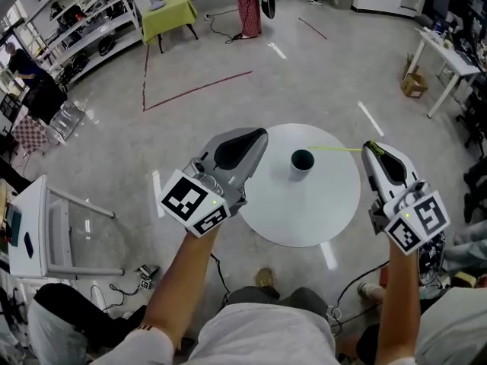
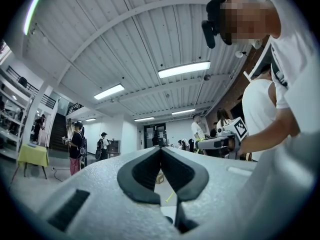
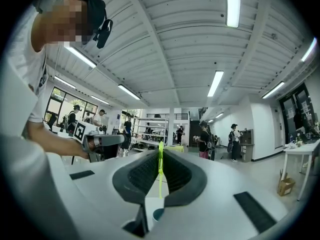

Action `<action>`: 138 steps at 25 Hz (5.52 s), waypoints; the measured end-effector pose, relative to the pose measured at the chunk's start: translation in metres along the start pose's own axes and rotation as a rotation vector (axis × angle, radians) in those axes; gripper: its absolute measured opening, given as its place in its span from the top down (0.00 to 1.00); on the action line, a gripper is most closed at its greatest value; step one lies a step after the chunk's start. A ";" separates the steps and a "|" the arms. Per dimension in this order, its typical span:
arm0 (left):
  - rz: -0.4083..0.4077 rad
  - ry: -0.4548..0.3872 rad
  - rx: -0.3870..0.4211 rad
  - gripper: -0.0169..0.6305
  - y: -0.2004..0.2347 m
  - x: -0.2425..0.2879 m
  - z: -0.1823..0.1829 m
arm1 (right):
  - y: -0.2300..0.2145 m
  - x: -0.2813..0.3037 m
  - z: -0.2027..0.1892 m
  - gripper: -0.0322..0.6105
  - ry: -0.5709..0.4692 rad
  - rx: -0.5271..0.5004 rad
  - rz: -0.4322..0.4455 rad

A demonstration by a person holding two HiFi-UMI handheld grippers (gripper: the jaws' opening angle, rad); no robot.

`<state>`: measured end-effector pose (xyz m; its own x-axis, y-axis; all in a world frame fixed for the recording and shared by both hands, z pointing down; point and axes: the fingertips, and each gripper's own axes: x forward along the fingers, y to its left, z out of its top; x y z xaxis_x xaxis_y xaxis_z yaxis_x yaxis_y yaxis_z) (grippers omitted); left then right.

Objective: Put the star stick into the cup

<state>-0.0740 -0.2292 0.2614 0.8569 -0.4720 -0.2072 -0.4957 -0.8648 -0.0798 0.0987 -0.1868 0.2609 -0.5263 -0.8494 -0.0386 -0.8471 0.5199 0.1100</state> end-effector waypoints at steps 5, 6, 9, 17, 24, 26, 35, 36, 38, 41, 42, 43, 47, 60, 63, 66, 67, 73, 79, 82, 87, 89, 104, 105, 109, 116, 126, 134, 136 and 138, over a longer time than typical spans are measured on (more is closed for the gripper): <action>0.004 0.012 -0.015 0.95 0.007 0.009 -0.006 | -0.009 0.007 -0.003 0.91 0.018 0.005 0.005; 0.004 0.014 -0.016 0.95 0.007 0.012 -0.007 | -0.012 0.007 -0.003 0.91 0.018 0.006 0.005; 0.004 0.021 -0.011 0.95 0.007 0.020 -0.011 | -0.020 0.007 -0.004 0.91 0.015 0.008 0.013; 0.014 0.036 0.011 0.95 0.010 0.045 -0.022 | -0.040 0.017 -0.019 0.91 0.033 0.018 0.059; 0.026 0.072 0.006 0.95 0.014 0.062 -0.050 | -0.049 0.036 -0.052 0.91 0.086 0.043 0.111; 0.018 0.086 0.004 0.95 0.013 0.066 -0.060 | -0.050 0.042 -0.062 0.91 0.100 0.054 0.127; 0.026 0.128 -0.033 0.95 0.020 0.073 -0.094 | -0.045 0.070 -0.099 0.91 0.188 0.079 0.197; 0.027 0.131 -0.038 0.95 0.019 0.075 -0.097 | -0.045 0.072 -0.103 0.91 0.200 0.079 0.201; 0.030 0.136 -0.048 0.95 0.018 0.078 -0.102 | -0.045 0.075 -0.110 0.91 0.224 0.080 0.209; 0.032 0.147 -0.057 0.95 0.017 0.080 -0.111 | -0.042 0.080 -0.122 0.91 0.262 0.079 0.230; 0.033 0.151 -0.060 0.95 0.017 0.079 -0.114 | -0.040 0.082 -0.126 0.91 0.273 0.079 0.236; 0.034 0.155 -0.062 0.95 0.016 0.079 -0.117 | -0.039 0.084 -0.130 0.91 0.283 0.079 0.242; 0.039 0.171 -0.074 0.95 0.017 0.080 -0.129 | -0.035 0.092 -0.145 0.91 0.320 0.078 0.257; 0.049 0.227 -0.106 0.95 0.023 0.080 -0.158 | -0.025 0.116 -0.194 0.91 0.428 0.077 0.292; 0.045 0.237 -0.109 0.95 0.021 0.081 -0.163 | -0.024 0.118 -0.201 0.91 0.438 0.082 0.296; 0.041 0.244 -0.113 0.95 0.020 0.084 -0.166 | -0.025 0.120 -0.206 0.91 0.452 0.085 0.305; 0.040 0.246 -0.115 0.95 0.020 0.085 -0.167 | -0.025 0.121 -0.208 0.91 0.456 0.086 0.307; 0.035 0.254 -0.123 0.95 0.019 0.088 -0.174 | -0.025 0.123 -0.218 0.91 0.474 0.106 0.315; 0.032 0.260 -0.130 0.95 0.021 0.085 -0.177 | -0.027 0.130 -0.220 0.91 0.483 0.134 0.299; 0.031 0.266 -0.133 0.95 0.022 0.082 -0.179 | -0.029 0.132 -0.220 0.91 0.489 0.137 0.287; 0.032 0.274 -0.135 0.95 0.024 0.081 -0.183 | -0.036 0.132 -0.224 0.91 0.493 0.147 0.273; 0.029 0.274 -0.137 0.95 0.024 0.083 -0.183 | -0.039 0.132 -0.224 0.91 0.493 0.150 0.271; 0.010 0.282 -0.131 0.95 0.016 0.090 -0.184 | -0.040 0.122 -0.226 0.69 0.545 0.079 0.320; 0.008 0.282 -0.130 0.95 0.015 0.091 -0.184 | -0.041 0.122 -0.226 0.67 0.544 0.068 0.315; 0.003 0.284 -0.128 0.95 0.013 0.091 -0.182 | -0.043 0.122 -0.222 0.61 0.531 0.033 0.298; 0.002 0.284 -0.124 0.95 0.010 0.093 -0.182 | -0.037 0.119 -0.200 0.59 0.442 0.038 0.345; -0.003 0.236 -0.103 0.95 0.003 0.102 -0.162 | -0.026 0.115 -0.142 0.59 0.273 0.052 0.384; 0.007 0.166 -0.066 0.95 0.003 0.107 -0.124 | -0.025 0.106 -0.098 0.64 0.168 0.016 0.381; 0.005 0.145 -0.054 0.95 0.002 0.106 -0.112 | -0.023 0.103 -0.086 0.72 0.135 0.003 0.374; 0.005 0.125 -0.044 0.95 0.001 0.104 -0.099 | -0.022 0.101 -0.074 0.77 0.105 -0.012 0.359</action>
<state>0.0292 -0.2960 0.3366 0.8665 -0.4920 -0.0837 -0.4960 -0.8676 -0.0356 0.0697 -0.2911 0.3280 -0.7786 -0.6185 0.1061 -0.6090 0.7855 0.1096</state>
